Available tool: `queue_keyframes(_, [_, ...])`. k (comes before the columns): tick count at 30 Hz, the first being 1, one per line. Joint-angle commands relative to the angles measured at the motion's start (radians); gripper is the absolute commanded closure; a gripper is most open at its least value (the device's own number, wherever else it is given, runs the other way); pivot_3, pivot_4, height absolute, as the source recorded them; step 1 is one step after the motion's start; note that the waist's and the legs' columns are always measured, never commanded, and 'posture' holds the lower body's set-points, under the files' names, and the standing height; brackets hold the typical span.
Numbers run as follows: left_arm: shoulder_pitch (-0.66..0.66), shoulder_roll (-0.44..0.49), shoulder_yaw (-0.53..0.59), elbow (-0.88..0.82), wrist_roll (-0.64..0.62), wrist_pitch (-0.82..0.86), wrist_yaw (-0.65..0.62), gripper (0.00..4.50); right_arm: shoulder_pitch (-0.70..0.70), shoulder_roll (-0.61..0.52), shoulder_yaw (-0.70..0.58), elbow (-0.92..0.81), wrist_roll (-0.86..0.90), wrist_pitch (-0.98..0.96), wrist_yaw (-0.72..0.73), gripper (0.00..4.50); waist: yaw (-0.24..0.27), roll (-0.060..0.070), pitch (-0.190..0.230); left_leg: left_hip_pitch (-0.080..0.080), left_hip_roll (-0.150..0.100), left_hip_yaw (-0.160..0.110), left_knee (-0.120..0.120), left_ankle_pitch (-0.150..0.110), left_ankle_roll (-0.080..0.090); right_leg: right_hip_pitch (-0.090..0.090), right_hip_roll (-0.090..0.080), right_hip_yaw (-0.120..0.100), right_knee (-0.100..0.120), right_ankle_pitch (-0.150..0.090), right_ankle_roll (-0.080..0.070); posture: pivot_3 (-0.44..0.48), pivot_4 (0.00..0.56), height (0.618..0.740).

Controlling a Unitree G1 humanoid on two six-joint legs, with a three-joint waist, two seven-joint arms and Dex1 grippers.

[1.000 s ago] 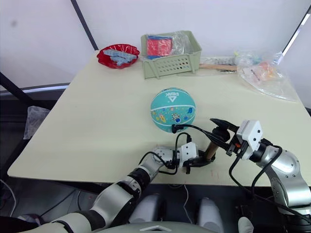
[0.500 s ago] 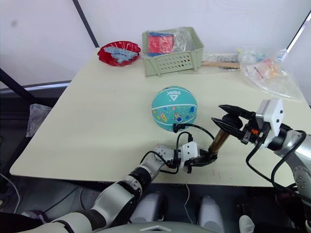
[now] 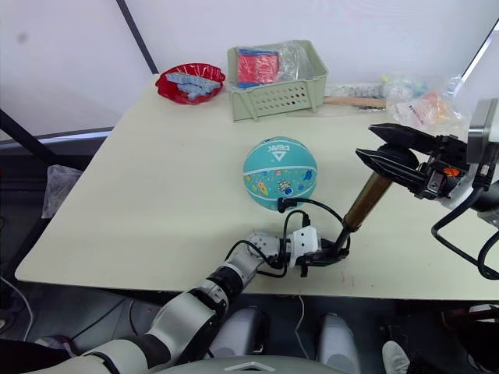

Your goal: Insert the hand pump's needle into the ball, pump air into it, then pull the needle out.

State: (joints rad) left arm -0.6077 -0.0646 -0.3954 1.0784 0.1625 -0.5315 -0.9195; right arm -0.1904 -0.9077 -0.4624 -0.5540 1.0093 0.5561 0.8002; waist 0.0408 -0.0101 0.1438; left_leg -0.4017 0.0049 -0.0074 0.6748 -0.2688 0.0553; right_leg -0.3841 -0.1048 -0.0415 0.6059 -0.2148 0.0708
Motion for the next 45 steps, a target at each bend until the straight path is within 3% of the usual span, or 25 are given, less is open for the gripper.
queue_keyframes(1, [0.043,0.031,-0.032,0.092,0.063,0.045,0.013,3.47,0.058,0.007,-0.022,-0.037,-0.033,-0.032,0.039,2.96,0.001,0.0,0.0,0.0,0.0,0.0,0.0,0.0,0.0,0.0,0.0,0.0,0.0,0.0,0.0,0.0,0.15,0.738])
queue_keyframes(7, [0.042,0.031,-0.032,0.091,0.061,0.046,0.019,3.47,0.205,0.095,0.152,0.007,-0.246,-0.172,0.103,2.97,-0.003,-0.008,-0.006,0.002,0.0,0.0,-0.001,0.0,0.0,0.002,0.0,0.0,-0.001,-0.002,0.004,0.0,0.15,0.738])
queue_keyframes(14, [0.041,0.036,-0.026,0.089,0.06,0.047,0.02,3.47,0.268,0.194,0.314,0.118,-0.427,-0.327,0.149,2.97,-0.003,-0.011,-0.011,0.003,0.001,-0.001,-0.001,0.0,0.0,0.002,0.001,0.0,-0.001,-0.002,0.004,0.0,0.15,0.738])
queue_keyframes(23, [0.037,0.038,-0.024,0.092,0.058,0.048,0.02,3.47,0.303,0.268,0.403,0.216,-0.54,-0.428,0.144,2.97,-0.003,-0.014,-0.015,0.004,0.001,-0.001,-0.003,0.0,0.0,0.002,0.001,0.0,-0.001,-0.003,0.004,0.0,0.15,0.738])
queue_keyframes(30, [0.039,0.038,-0.024,0.092,0.059,0.048,0.021,3.47,0.297,0.276,0.389,0.181,-0.52,-0.412,0.129,2.97,-0.003,-0.013,-0.015,0.004,0.001,-0.001,-0.003,0.0,0.0,0.002,0.001,0.0,-0.001,-0.002,0.003,0.0,0.15,0.738])
queue_keyframes(39, [0.041,0.039,-0.024,0.093,0.06,0.048,0.022,3.47,0.25,0.212,0.268,0.098,-0.421,-0.323,0.119,2.97,0.0,-0.009,-0.012,0.002,0.001,-0.001,-0.004,0.0,-0.001,0.002,0.0,-0.001,-0.003,-0.002,0.002,0.0,0.15,0.738])
queue_keyframes(45, [0.043,0.038,-0.025,0.094,0.062,0.047,0.02,3.47,0.201,0.139,0.112,0.025,-0.249,-0.231,0.12,2.97,0.0,-0.006,-0.005,0.0,-0.002,0.0,-0.004,0.0,0.0,0.001,-0.003,-0.001,-0.005,-0.001,0.002,0.0,0.15,0.738])
